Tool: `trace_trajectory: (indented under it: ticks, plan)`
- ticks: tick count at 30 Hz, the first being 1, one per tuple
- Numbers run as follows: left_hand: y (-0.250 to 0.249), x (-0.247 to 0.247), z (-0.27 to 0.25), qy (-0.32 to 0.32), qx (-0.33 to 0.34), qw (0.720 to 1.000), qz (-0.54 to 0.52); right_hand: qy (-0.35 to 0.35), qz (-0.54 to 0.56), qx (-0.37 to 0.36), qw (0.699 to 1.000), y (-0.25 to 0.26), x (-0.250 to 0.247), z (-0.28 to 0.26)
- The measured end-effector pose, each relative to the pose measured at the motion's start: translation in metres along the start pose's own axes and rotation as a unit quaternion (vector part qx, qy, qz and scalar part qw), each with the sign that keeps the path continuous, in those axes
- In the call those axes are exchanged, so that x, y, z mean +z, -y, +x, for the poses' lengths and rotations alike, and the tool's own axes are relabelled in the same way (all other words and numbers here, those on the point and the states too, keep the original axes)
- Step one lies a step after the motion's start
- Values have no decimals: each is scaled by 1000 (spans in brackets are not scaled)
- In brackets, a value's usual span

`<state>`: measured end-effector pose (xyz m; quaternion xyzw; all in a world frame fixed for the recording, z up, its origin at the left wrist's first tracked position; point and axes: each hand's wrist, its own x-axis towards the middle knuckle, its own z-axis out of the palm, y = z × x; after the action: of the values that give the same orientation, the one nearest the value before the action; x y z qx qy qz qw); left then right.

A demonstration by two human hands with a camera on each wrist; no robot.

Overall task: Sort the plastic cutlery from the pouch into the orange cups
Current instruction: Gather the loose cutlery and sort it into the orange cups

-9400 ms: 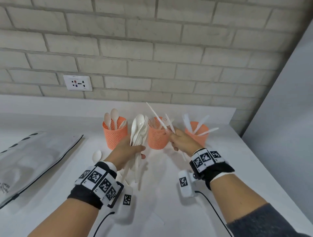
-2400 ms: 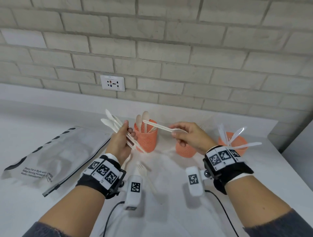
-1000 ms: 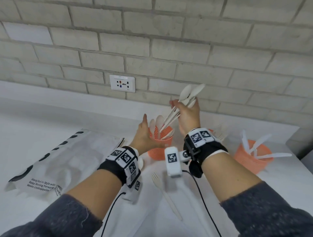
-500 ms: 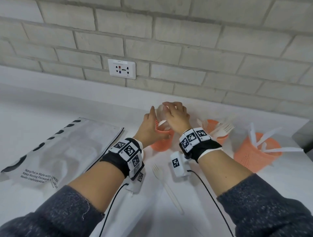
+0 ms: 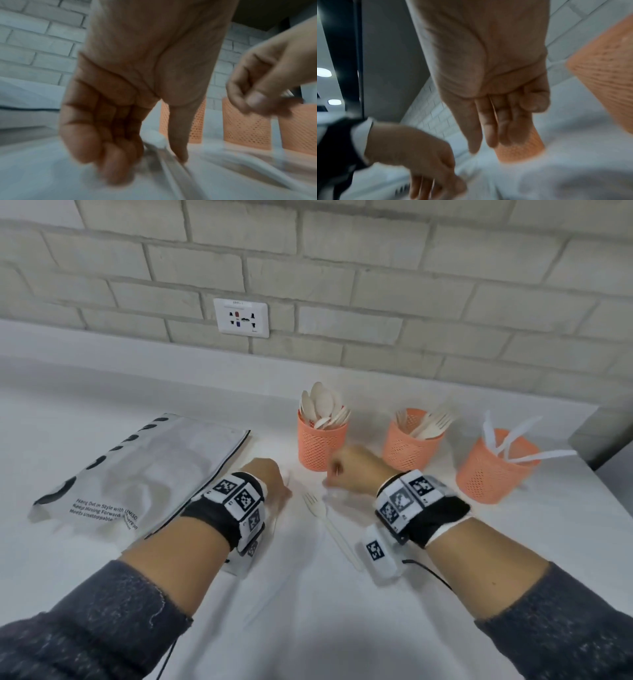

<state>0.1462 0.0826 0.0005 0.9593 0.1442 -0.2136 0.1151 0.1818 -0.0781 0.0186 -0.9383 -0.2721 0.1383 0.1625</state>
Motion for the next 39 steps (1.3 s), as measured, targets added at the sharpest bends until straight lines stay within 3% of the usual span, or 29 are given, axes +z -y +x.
trace_trajectory:
  ticks: [3,6,8,11,14,17,21,23,25,27,29,32,36,39]
  plan:
    - [-8,8,-5,-3,8,1000,5,108,-63,55,991,-2,29,-19]
    - [-9,14,-10,2,6,1000,-19,131,-65,64,987,1,39,-30]
    - [-8,18,-12,-18,0,994,-106,132,-69,65,987,2,35,-35]
    - [-6,20,-20,-48,10,949,-312,73,0,73,995,-2,28,-40]
    - [-11,22,-40,-50,74,883,-460,-22,136,49,989,6,21,-46]
    - [-19,23,-57,-8,140,843,-519,-56,228,13,972,26,20,-54]
    - [-7,21,-65,-32,108,823,-556,-15,264,20,964,32,22,-65]
    - [3,20,-68,-33,77,801,-593,29,199,42,979,23,23,-73]
    - [11,19,-74,-26,64,769,-635,80,52,75,993,12,25,-85]
    - [17,17,-78,-19,68,750,-658,123,-79,121,982,5,32,-98]
    - [21,16,-82,-13,76,740,-669,158,-118,145,970,3,41,-104]
    - [26,14,-87,3,87,732,-676,173,-87,151,970,8,48,-106]
    - [32,13,-95,16,105,729,-676,100,43,171,979,27,49,-104]
    - [37,12,-100,17,108,726,-679,63,153,186,968,51,62,-94]
